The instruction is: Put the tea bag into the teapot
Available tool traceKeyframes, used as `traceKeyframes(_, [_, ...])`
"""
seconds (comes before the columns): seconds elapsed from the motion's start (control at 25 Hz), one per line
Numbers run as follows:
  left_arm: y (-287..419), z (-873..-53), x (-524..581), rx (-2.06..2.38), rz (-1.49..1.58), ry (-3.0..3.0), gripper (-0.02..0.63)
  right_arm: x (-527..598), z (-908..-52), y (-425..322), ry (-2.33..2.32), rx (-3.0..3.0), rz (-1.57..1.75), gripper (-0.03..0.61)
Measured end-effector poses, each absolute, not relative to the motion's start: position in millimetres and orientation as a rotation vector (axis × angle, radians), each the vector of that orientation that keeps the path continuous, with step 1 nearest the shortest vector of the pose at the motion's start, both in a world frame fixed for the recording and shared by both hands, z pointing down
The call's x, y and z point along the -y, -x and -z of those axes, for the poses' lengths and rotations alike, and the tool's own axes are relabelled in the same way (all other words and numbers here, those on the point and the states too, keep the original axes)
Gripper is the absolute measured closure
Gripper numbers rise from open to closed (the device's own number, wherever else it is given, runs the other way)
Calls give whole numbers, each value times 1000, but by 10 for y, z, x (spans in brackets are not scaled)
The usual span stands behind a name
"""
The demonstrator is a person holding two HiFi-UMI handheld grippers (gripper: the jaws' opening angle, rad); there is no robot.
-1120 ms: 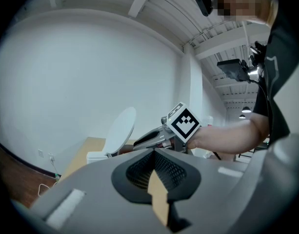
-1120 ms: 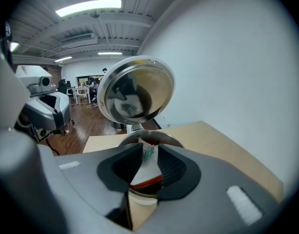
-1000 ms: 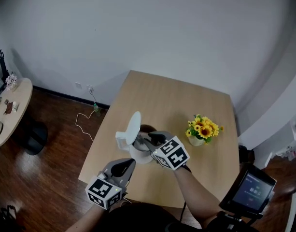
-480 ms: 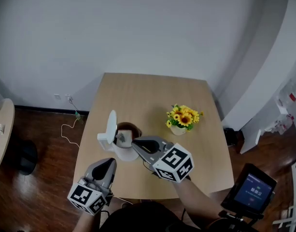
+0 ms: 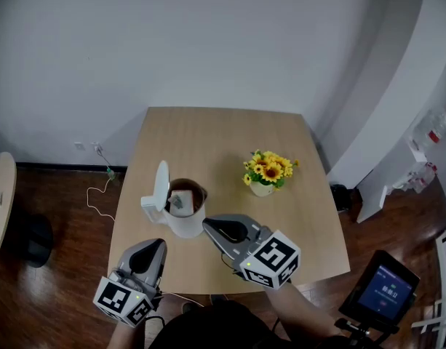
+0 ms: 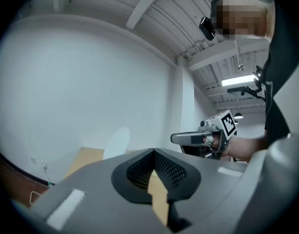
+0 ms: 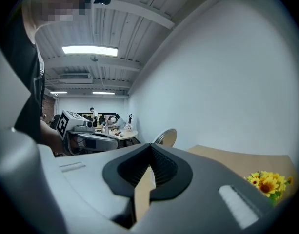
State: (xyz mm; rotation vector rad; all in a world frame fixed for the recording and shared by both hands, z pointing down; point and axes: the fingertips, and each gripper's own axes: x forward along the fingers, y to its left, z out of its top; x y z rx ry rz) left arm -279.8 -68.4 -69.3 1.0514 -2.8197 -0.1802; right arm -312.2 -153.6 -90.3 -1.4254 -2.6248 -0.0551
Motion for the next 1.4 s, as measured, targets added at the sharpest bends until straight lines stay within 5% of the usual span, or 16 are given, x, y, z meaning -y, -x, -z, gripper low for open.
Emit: traceKeyframes(1.4, [2821, 760, 732, 2817, 124, -1066, 611, 1517, 940, 3156, 1426, 2642, 30, 577])
